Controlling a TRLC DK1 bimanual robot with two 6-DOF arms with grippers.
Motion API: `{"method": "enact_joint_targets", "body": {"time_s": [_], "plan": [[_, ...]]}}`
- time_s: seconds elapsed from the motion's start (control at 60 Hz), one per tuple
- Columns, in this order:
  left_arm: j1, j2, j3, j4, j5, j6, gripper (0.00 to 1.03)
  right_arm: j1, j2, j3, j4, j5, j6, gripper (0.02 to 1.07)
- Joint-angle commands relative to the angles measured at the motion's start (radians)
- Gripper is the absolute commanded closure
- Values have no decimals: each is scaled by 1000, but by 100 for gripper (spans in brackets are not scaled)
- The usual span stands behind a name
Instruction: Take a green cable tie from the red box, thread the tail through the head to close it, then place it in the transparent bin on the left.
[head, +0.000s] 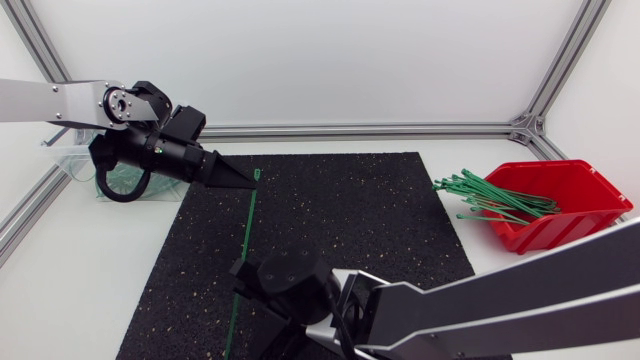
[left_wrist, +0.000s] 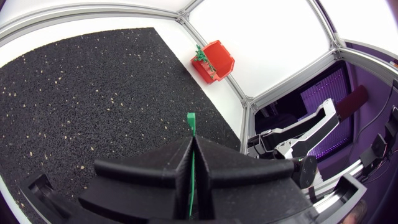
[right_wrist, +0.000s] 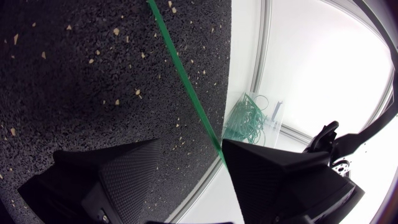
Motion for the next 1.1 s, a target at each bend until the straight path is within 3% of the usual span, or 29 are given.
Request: {"method": "enact_joint_targets", "body": {"time_s": [0.0,0.1,0.333,0.45,1.083], "plan": [[-6,35,26,-17,-1,35,100,12,16,-22,29,-2,-47,42],[-6,38,26,-19,-2,41,100,29,16,-24,32,-11,-50,54],[-17,48,23,-19,-7,44,100,64,36,-24,55,-23,-50,54],[-22,50,23,-20,-10,48,100,74,53,-25,66,-32,-54,71],[-40,50,43,-43,-35,70,100,137,71,-62,87,-77,-54,80]]}}
